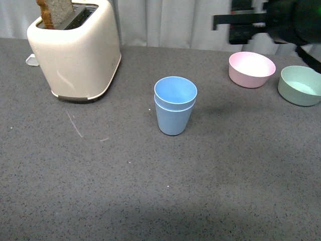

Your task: Stack blue cups with both arms

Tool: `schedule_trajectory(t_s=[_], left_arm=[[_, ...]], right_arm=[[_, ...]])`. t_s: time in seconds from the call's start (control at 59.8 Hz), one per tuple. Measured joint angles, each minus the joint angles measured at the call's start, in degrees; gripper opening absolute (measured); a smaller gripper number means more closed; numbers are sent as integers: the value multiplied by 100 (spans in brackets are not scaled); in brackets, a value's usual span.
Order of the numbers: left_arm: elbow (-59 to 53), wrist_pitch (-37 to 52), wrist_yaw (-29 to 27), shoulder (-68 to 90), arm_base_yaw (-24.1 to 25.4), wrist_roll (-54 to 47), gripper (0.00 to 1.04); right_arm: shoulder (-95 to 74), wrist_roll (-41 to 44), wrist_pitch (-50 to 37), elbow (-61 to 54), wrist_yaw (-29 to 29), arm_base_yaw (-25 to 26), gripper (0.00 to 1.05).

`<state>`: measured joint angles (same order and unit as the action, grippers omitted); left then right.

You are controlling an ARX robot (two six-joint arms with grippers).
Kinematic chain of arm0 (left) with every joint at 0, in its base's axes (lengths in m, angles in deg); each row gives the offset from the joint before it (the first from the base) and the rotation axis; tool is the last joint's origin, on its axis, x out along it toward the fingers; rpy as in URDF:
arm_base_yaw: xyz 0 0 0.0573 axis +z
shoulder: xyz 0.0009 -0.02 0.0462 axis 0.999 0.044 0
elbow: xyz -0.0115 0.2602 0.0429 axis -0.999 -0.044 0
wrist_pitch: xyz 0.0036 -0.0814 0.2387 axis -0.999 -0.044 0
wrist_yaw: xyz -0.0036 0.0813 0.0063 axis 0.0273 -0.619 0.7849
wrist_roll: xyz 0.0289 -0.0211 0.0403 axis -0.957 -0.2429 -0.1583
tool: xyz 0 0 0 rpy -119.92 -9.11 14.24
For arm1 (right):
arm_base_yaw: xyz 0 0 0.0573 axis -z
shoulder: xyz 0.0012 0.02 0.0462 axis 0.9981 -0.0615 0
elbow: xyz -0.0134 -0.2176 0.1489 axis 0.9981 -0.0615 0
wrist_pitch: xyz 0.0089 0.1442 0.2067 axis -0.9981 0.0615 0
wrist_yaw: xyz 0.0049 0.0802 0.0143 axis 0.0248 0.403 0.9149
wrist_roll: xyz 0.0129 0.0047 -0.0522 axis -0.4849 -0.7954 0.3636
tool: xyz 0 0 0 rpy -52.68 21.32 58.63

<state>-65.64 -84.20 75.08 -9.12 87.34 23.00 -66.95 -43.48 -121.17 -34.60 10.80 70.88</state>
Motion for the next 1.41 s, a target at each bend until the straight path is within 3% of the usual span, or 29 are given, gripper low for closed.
schedule_trajectory(t_s=[0.067,0.218,0.418,0.703,0.971,1.406], left_arm=[[0,0,2,0,0,0,98],[0,0,11,0,0,0,98],[0,0,9,-2,0,2,98],[0,0,9,-2,0,0,98],[0,0,11,-2,0,2,98],[0,0,11,-2,0,0,98]], right_arm=[[525,61,-520,-522,114,179,25],[1178,140,-688,-1443,365,442,0],[1751,155,-1045,-2448,691,699,1],[2999,155,-599,-3272,964,1023,1],[4249,155,210,-3722,1445,1523,1],[6251,153,1851,-4048,1488,1545,1]])
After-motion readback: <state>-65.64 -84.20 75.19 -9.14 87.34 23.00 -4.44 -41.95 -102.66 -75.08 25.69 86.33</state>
